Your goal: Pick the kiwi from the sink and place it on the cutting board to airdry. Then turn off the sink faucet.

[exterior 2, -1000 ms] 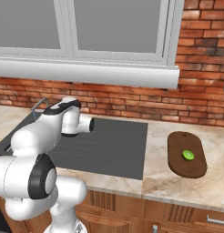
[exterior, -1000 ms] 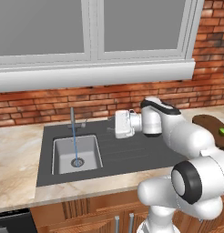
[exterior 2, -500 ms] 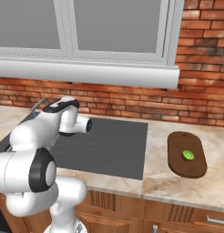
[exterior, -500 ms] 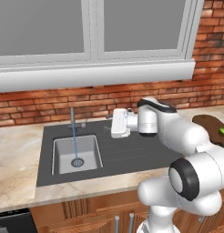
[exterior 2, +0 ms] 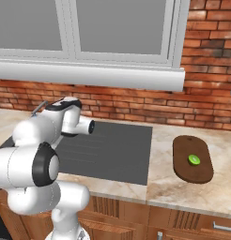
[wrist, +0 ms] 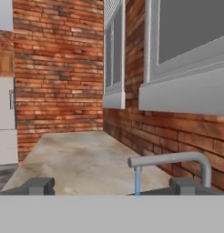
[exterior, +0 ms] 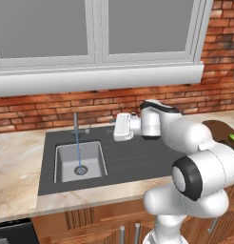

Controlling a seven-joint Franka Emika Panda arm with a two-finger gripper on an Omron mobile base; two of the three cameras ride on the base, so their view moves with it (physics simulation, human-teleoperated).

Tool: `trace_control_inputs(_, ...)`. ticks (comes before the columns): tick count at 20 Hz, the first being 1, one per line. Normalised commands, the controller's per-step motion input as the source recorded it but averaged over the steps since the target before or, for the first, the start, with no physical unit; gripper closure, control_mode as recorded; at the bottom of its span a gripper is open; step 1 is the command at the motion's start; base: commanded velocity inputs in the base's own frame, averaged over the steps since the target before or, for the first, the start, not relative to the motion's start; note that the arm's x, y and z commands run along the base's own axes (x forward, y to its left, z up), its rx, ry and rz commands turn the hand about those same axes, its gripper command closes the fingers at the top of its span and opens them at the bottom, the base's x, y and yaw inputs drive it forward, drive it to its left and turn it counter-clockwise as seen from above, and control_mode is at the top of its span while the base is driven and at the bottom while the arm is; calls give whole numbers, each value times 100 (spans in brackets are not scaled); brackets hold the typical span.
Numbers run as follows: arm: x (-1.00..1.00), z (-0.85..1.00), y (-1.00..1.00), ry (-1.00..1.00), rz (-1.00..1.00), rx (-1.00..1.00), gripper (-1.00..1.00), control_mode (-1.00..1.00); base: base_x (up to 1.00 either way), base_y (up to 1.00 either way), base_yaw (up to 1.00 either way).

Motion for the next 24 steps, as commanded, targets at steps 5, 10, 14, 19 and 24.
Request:
trace_control_inputs(5,6,-2,0,8,0,0,-100,-100,0,0,0)
trace_control_inputs(10,0,-6,0,6,0,0,-100,-100,0,0,0)
trace_control_inputs(14,0,-4,3,0,0,0,-100,-100,0,0,0)
trace_control_inputs(19,1,-1,8,0,0,0,-100,-100,0,0,0)
trace_control_inputs(24,6,-2,7,2,0,0,-100,-100,0,0,0)
